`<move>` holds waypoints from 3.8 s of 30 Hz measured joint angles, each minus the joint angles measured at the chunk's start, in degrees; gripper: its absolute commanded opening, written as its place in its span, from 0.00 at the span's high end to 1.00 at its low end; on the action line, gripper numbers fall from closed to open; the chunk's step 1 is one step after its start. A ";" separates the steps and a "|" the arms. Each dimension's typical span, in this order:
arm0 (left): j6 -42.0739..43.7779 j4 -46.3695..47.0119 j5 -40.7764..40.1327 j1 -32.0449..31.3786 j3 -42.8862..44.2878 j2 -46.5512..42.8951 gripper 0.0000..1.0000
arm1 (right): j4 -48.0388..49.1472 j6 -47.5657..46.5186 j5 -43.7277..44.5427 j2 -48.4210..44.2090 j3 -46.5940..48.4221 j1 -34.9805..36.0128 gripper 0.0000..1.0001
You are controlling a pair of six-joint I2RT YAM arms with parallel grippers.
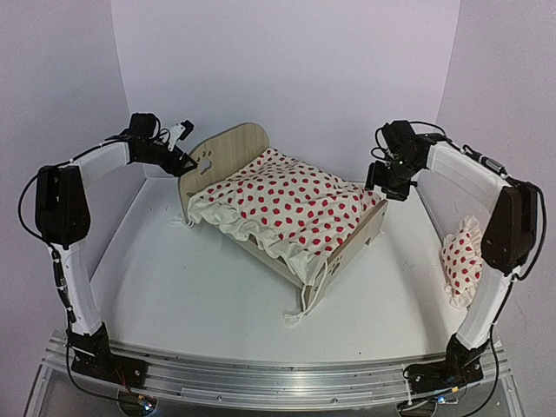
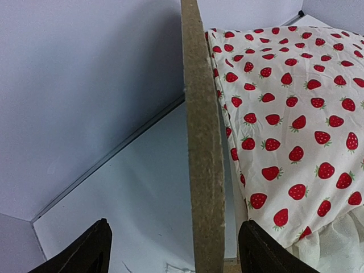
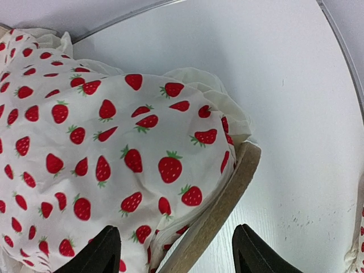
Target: Set up the pet bed
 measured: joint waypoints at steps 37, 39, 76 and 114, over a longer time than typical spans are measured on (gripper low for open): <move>-35.06 -10.44 -19.16 -2.60 -47.69 -52.26 1.00 | 2.17 1.44 -4.79 15.59 11.96 9.22 0.35; -36.13 -8.18 -19.19 -2.57 -49.29 -52.28 1.00 | 2.44 0.75 -4.69 15.37 12.84 9.69 0.35; -5.79 -4.20 0.94 -36.94 -26.66 -25.08 0.25 | 16.44 -19.67 -32.83 -24.85 -46.83 7.70 0.40; 6.00 -7.04 -2.77 -43.83 -7.64 1.08 0.98 | 32.39 -16.62 -32.05 -34.84 -58.55 6.64 0.48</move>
